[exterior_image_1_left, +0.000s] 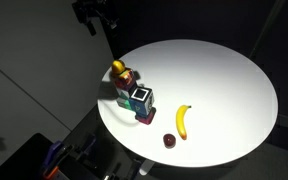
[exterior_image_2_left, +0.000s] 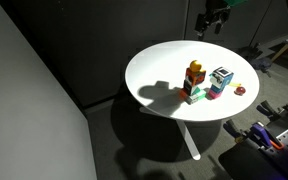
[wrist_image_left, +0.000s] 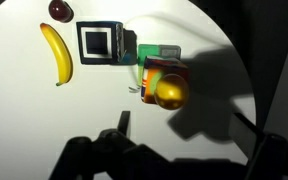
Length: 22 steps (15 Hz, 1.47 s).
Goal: Remove the yellow fruit from the block and place it on the table
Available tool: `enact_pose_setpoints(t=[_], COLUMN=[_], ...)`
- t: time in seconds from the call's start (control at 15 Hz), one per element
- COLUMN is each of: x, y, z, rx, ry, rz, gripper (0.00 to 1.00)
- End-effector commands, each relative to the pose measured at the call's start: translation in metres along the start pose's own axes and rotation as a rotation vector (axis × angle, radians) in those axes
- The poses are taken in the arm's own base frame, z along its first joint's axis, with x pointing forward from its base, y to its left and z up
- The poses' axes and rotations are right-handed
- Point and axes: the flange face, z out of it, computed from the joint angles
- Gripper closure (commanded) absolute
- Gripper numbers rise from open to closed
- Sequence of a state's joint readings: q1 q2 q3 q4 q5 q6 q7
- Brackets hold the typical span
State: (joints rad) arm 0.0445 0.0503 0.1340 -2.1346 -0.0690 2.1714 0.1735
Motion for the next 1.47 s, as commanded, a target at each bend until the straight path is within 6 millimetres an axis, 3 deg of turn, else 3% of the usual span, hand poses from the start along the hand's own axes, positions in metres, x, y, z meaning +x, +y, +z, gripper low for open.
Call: enact_pose_setpoints(t=[0.0,0.4,1.4], x=[0.022,0.032,0.030], y=[-0.004,-0.009,-0.013], z=[0.013,0.042,0.103], rx=[0.001,0.004,-0.044], ry=[-0.008,-0.039,-0.105], rz=[0.008,0.006,-0.018], gripper=[0.00,0.00,0.00])
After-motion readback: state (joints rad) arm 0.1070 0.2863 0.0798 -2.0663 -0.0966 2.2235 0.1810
